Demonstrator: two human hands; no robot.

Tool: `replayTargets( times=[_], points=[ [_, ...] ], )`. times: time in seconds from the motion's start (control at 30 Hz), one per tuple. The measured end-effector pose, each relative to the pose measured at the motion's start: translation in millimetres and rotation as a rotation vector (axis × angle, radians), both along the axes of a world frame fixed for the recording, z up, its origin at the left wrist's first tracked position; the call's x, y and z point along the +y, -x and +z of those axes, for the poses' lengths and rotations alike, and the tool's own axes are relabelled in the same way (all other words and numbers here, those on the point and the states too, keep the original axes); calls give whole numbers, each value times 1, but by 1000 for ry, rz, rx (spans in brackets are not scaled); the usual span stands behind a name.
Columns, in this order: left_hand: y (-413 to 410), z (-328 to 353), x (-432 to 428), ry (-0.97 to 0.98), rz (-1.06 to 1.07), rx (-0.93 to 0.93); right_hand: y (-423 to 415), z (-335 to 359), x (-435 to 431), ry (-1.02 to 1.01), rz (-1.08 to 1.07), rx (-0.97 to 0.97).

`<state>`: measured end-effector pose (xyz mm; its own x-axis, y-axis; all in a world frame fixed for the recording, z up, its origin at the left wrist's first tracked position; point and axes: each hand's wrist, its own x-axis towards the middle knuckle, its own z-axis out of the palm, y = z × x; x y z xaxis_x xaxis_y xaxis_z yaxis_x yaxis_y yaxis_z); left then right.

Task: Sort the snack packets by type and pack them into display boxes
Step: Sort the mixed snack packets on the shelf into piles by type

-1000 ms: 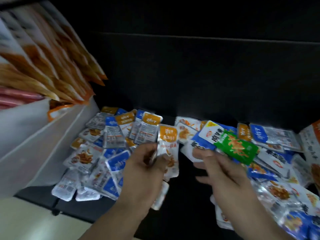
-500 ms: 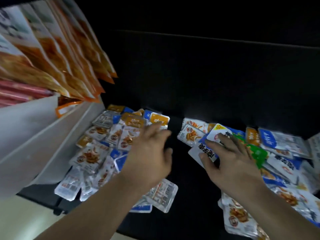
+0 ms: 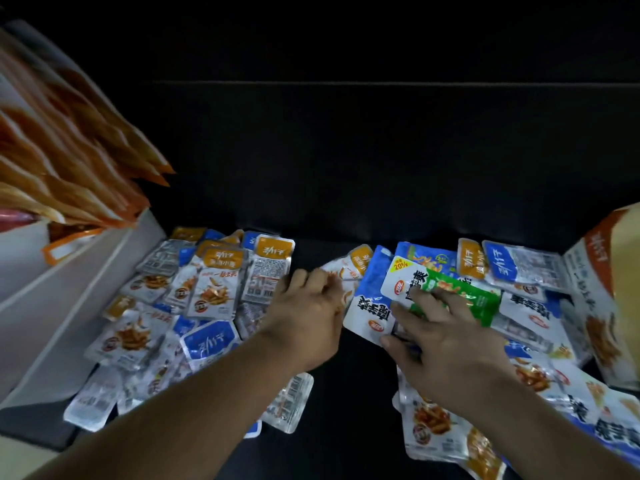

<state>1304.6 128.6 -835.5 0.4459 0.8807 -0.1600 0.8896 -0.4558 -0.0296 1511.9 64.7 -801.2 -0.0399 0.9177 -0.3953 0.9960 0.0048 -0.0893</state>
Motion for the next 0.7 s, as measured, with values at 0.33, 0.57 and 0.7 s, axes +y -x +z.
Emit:
replayTargets(
  times=[0.33,0.57,0.7],
  points=[
    [-6,4,24,249,404,-349,4,-1,1,-32,33,-32],
    [5,15,-4,299,499,-554,10,-6,3,-28,46,-65],
    [28,33,-39,240,672,-899,12,-7,-2,-30,-2,-28]
  ],
)
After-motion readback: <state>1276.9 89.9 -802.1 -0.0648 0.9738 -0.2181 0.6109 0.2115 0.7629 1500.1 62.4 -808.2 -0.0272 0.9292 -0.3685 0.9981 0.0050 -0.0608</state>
